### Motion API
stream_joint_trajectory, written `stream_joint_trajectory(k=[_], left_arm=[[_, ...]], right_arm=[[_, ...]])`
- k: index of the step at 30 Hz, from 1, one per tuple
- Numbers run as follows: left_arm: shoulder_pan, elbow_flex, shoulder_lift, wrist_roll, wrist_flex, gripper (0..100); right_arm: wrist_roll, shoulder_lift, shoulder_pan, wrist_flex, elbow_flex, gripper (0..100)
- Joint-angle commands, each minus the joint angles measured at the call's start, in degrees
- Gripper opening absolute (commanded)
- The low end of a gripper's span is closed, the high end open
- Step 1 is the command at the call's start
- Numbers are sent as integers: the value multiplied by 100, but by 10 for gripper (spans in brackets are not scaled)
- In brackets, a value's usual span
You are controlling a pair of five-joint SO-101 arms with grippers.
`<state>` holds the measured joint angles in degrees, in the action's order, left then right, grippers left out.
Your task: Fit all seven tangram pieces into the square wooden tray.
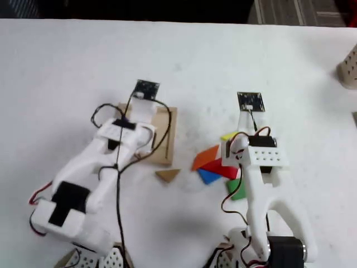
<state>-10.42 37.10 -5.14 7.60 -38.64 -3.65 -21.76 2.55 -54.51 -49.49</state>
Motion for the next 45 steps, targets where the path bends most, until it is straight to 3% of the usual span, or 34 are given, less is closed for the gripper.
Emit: stream_joint_trajectory(k=[1, 13, 18, 26, 35, 45], left_arm=[[-136, -782, -154, -44, -158, 23], [505, -1240, -277, 369, 475, 24], [769, -1820, -936, 369, 492, 24], [1191, -2892, -1789, 352, -949, 22], [1095, -1916, -954, -334, -1345, 22], [752, -668, 409, -334, -167, 22]], right_arm=[[-79, -215, -13, 75, 44, 21], [-79, -215, -22, 75, 44, 21], [-79, -215, -22, 75, 44, 21], [-88, -215, -22, 75, 44, 21], [-88, -215, -22, 75, 44, 21], [-88, -215, -13, 84, 44, 21]])
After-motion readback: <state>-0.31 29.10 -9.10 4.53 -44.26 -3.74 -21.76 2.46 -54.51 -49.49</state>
